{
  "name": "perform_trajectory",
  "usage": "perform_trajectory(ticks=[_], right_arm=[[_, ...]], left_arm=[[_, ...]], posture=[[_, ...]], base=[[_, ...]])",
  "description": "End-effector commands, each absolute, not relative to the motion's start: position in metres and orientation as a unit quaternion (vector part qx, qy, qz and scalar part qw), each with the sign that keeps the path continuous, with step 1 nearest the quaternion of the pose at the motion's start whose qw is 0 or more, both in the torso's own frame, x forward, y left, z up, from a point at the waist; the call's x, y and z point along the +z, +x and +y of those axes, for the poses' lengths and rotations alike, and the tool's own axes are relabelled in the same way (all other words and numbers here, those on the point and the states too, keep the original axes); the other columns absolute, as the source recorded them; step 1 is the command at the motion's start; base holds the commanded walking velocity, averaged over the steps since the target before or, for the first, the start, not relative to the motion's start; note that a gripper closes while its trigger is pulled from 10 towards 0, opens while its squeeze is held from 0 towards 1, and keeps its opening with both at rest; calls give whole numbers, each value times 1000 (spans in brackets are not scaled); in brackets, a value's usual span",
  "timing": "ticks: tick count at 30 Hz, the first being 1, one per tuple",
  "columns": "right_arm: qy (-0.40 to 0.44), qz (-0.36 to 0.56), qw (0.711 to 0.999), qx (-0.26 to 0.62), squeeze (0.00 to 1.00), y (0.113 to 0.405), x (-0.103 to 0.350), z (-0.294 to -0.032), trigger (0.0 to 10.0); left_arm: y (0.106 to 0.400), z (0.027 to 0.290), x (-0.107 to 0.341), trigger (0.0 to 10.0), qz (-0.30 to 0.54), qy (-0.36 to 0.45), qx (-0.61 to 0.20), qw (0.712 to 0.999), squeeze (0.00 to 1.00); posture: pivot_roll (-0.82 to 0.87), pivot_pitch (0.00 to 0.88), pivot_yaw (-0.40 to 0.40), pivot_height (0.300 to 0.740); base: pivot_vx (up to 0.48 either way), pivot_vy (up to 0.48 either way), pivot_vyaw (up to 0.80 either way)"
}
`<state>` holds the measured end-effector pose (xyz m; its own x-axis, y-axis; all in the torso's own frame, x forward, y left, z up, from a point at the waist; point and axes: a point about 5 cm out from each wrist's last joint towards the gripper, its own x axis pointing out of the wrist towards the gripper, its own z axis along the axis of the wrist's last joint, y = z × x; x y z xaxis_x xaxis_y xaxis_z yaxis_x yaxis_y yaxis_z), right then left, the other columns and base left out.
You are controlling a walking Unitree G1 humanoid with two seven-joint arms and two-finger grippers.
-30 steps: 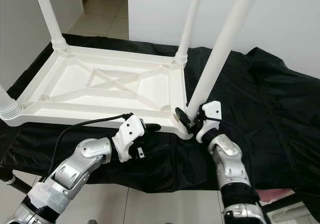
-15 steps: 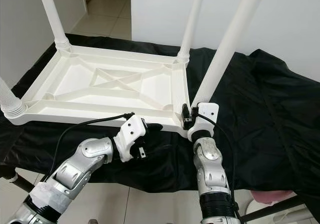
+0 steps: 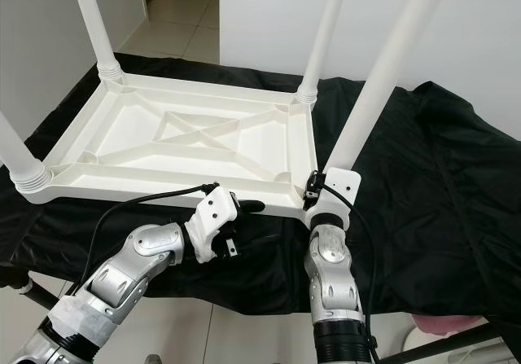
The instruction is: Building children table
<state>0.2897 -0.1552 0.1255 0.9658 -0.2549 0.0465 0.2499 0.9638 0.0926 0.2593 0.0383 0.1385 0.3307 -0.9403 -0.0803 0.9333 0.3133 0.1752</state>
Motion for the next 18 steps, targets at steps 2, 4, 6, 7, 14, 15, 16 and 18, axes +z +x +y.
perform_trajectory(ticks=[2,4,6,7,14,15,16,18], right_arm=[[71,-36,988,-130,1000,284,125,-148,10000],[71,-42,989,-125,1000,284,127,-150,10000],[73,-48,990,-111,1000,284,129,-153,10000],[71,-50,991,-105,1000,284,129,-156,10000],[55,-52,996,-47,1000,284,125,-173,10000],[55,-52,996,-47,1000,284,125,-173,10000],[44,-54,997,-20,0,284,124,-176,10000],[41,-56,998,3,0,285,123,-179,10000]], left_arm=[[255,36,137,10000,-13,95,-603,792,0],[255,36,137,10000,-13,95,-603,792,0],[255,35,137,10000,-13,94,-603,792,0],[255,35,137,10000,-13,94,-603,792,0],[255,35,137,10000,-14,93,-603,792,0],[255,35,137,10000,-14,93,-603,792,0],[255,35,138,10000,-14,93,-603,792,0],[255,35,138,10000,-14,93,-603,792,0]], posture=[[4,0,-71,740],[3,0,-71,740],[2,0,-72,740],[0,0,-74,740],[-4,0,-73,740],[-4,0,-73,740],[-6,0,-70,740],[-7,0,-69,740]], base=[[0,0,0],[0,0,0],[0,0,0],[0,0,0],[0,0,0],[0,0,0],[0,0,0],[0,0,0]])
